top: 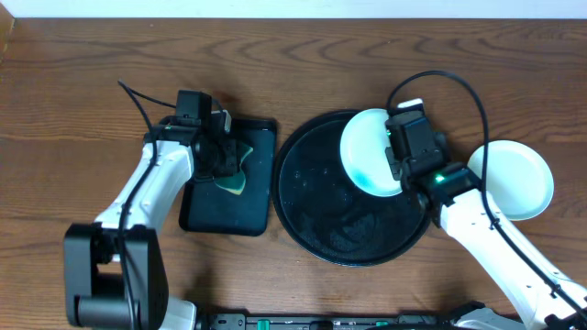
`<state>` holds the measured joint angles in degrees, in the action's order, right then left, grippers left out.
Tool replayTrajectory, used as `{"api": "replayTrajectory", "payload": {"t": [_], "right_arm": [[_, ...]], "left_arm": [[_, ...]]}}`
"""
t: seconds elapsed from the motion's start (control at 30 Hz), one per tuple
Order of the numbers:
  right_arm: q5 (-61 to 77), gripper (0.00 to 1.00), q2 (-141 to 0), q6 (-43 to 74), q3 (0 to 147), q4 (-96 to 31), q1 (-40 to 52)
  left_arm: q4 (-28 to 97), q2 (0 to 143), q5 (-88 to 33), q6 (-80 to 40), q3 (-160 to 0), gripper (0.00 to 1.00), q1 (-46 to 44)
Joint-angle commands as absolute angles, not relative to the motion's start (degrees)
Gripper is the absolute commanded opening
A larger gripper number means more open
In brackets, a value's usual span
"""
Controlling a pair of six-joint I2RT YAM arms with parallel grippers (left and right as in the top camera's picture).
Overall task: Clean dirty plates on tray and stack at the side
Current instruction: 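Lift the pale green plate on edge with the right gripper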
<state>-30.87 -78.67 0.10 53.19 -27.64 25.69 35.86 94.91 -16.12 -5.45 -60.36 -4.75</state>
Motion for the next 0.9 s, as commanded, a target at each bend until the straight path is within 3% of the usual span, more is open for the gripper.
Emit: {"api": "replayTrajectory", "payload": {"t": [0.0, 0.2, 0.4, 0.63, 0.73, 0.87], "right_arm": [[-44.38, 0.01, -77.36, -3.97, 54.0, -26.59, 29.34], [-52.51, 0.01, -77.36, -6.7, 54.0, -23.59, 34.7], [-61.8, 0.01, -77.34, -11.62, 54.0, -19.09, 39.24], [-71.44, 0.01, -77.34, -18.17, 54.0, -11.22, 43.18], [-72.23, 0.01, -77.34, -20.8, 54.0, -8.67, 43.99], [-72.27, 0.01, -77.34, -22.24, 54.0, -7.03, 44.58]], "left_arm": [[35.2, 97.41, -15.59, -4.08, -59.88, 0.11, -4.67], [35.11, 97.82, -15.59, -4.1, -59.88, 0.5, -4.67], [35.51, 95.79, -15.62, -4.34, -59.92, 0.53, -4.67], [36.73, 88.86, -15.62, -4.99, -59.92, 0.66, -4.67], [37.78, 86.54, -15.62, -4.99, -59.92, 0.74, -4.67], [39.07, 85.84, -15.62, -4.99, -59.9, 0.76, -4.67]]}}
